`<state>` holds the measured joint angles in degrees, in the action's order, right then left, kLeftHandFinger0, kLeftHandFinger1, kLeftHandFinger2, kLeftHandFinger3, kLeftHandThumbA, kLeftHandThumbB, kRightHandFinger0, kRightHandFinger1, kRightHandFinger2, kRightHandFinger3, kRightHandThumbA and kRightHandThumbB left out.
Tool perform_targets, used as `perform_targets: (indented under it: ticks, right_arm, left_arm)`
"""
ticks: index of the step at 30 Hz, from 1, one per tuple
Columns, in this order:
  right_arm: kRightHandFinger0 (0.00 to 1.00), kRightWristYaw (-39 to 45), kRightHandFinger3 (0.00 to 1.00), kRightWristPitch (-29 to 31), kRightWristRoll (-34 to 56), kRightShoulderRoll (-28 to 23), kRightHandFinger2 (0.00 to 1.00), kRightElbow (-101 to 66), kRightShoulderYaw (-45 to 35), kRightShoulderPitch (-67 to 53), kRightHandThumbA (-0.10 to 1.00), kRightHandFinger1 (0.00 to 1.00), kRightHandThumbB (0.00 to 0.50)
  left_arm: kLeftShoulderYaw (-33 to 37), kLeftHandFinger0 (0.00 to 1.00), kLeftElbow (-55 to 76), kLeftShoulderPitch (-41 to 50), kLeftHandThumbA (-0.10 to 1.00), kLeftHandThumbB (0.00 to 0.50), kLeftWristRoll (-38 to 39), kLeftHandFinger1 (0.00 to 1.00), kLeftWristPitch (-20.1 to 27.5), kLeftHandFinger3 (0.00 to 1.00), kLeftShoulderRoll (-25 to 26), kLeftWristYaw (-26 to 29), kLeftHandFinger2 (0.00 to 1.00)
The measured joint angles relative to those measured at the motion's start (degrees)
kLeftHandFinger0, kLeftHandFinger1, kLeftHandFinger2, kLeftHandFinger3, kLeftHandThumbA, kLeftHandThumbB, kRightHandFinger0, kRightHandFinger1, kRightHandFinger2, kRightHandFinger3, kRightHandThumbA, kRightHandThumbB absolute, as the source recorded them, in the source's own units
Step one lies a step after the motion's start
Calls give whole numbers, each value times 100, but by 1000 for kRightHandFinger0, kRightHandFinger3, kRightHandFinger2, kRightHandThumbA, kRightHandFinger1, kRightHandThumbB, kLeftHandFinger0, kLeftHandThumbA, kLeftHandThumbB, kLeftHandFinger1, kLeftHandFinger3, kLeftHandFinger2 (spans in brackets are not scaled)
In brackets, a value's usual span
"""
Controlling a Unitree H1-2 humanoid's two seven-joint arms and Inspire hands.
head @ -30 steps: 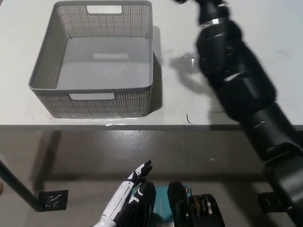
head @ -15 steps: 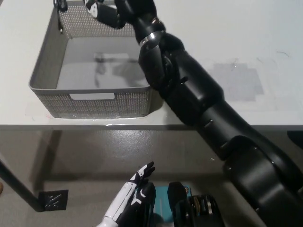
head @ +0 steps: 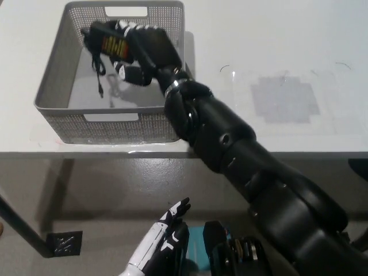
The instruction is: Use the right hand to pick up a black power cord and place it into a container on the left hand side
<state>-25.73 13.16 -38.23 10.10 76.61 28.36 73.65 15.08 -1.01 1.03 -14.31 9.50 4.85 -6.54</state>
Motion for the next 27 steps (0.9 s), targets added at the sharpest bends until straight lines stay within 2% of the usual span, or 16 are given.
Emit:
perform_targets:
  ticks: [1,2,4,5,6,7,8,9,10,12,17,22,27]
  right_arm:
    - [0,15,496,18,-1,32,752,59,49,0,-100,357,216]
    - [0,30,468,22,-1,45,762,81,68,0,-100,371,208]
    - [33,101,529,34,5,70,715,131,91,0,-60,397,174]
    - [133,167,709,35,10,82,847,156,91,0,80,513,197]
    - [183,216,691,34,16,90,787,176,91,0,219,510,206]
    - [819,308,1000,34,28,93,1000,192,90,0,520,1000,342]
    - [1000,395,1000,34,45,92,1000,195,86,0,577,1000,369]
    - [1000,497,1000,34,66,88,1000,194,77,0,758,1000,463]
    - [1000,649,1000,34,93,80,1000,193,76,0,857,1000,497]
    - [1000,877,1000,33,121,62,1000,188,78,0,1000,1000,500]
    - [1000,1274,1000,-11,160,-10,1000,127,62,0,1000,1000,480]
    - [1000,1446,1000,-26,243,-101,1000,-36,-35,-7,1000,1000,500]
    - [1000,1608,1000,-23,305,-239,1000,-403,-119,-13,1000,1000,500]
  left_arm:
    - [1,1000,0,-1,1000,166,1,1000,0,1000,1,-14,1000]
    - [3,1000,-1,-3,1000,153,3,1000,0,1000,1,-21,1000]
    - [8,1000,-2,-15,1000,154,3,1000,0,1000,8,-38,1000]
    - [12,1000,-2,-23,1000,148,0,1000,0,1000,14,-43,1000]
    - [15,1000,-2,-28,1000,147,-2,1000,0,1000,19,-49,1000]
    - [23,1000,-2,-39,1000,170,-7,1000,0,1000,29,-60,1000]
    - [28,1000,-1,-47,1000,170,-9,1000,0,1000,36,-66,1000]
    - [36,1000,0,-54,1000,162,-10,1000,-1,1000,43,-74,1000]
    - [42,1000,0,-66,1000,156,-11,1000,-1,1000,48,-84,1000]
    - [47,1000,1,-79,1000,156,-11,1000,-2,1000,48,-94,1000]
    - [53,1000,1,-82,1000,135,-10,1000,-2,1000,48,-97,1000]
    - [59,1000,1,-82,1000,119,-16,1000,-1,1000,46,-96,1000]
    - [67,1000,-1,-82,1000,68,-7,1000,0,1000,46,-97,1000]
